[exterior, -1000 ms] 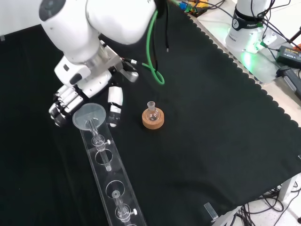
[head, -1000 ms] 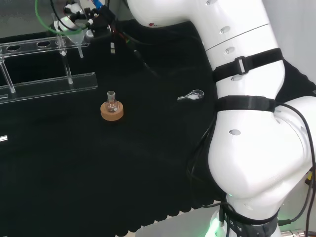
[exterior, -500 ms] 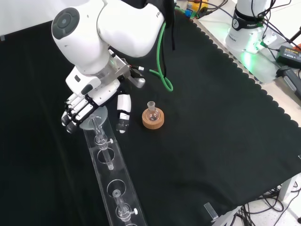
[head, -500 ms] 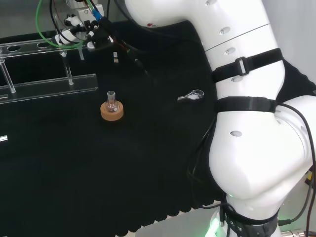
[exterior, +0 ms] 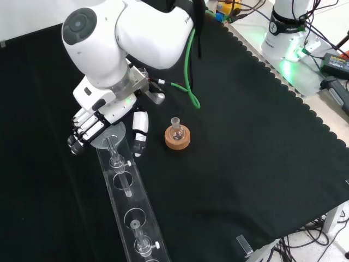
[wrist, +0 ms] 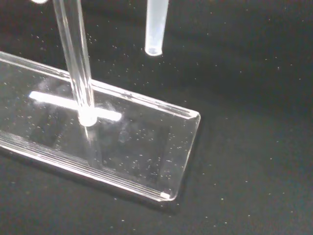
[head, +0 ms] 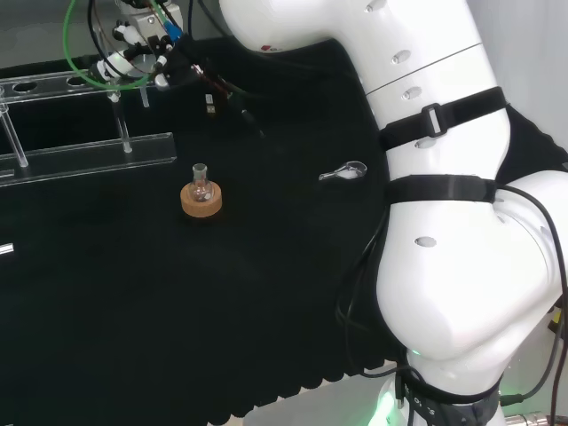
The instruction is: Pick up the funnel from the transparent funnel stand.
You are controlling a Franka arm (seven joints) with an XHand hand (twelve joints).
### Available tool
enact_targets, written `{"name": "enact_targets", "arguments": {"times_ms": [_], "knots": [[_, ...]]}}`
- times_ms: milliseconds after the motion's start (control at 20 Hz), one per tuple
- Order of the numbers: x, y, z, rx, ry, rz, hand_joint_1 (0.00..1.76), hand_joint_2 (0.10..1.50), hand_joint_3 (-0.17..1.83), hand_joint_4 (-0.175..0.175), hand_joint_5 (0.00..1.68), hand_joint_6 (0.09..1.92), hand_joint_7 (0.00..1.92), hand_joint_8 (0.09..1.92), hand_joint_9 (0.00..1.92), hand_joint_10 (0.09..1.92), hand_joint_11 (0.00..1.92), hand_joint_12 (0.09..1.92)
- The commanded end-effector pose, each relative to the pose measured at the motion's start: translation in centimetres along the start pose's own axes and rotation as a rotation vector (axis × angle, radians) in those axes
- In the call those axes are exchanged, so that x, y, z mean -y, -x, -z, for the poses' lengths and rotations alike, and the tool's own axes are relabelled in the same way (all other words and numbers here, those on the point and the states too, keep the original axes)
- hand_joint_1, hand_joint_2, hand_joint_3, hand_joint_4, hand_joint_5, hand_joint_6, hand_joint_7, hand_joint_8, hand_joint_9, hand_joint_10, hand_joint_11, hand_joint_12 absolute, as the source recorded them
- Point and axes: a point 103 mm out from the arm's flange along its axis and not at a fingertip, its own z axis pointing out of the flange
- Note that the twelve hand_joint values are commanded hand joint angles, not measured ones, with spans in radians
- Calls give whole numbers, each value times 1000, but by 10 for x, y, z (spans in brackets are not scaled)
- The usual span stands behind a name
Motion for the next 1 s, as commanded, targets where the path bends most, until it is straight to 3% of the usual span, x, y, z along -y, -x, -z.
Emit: {"name": "enact_targets", "arguments": {"times_ms": [50,250,500,550,700,800,1000], "knots": [[-3,2,-3,15,14,-6,0,804,8,-31,86,87,0,777,278,1127,441,1483],[-7,5,0,9,32,-4,11,823,19,-152,223,87,77,1178,544,1197,809,1366],[-11,18,-1,-13,62,5,60,851,39,-175,340,87,241,1385,757,1296,1113,1288],[-11,19,-1,-9,74,2,73,862,52,-175,356,150,282,1429,798,1327,1159,1292],[-11,21,-1,0,86,-4,132,888,97,-175,218,767,388,1549,911,1410,1284,1308],[-10,22,0,4,87,-9,188,901,117,-175,134,1048,433,1616,982,1448,1365,1324],[-10,22,0,35,85,-29,372,922,143,-175,62,1210,468,1665,1102,1449,1501,1304]]}}
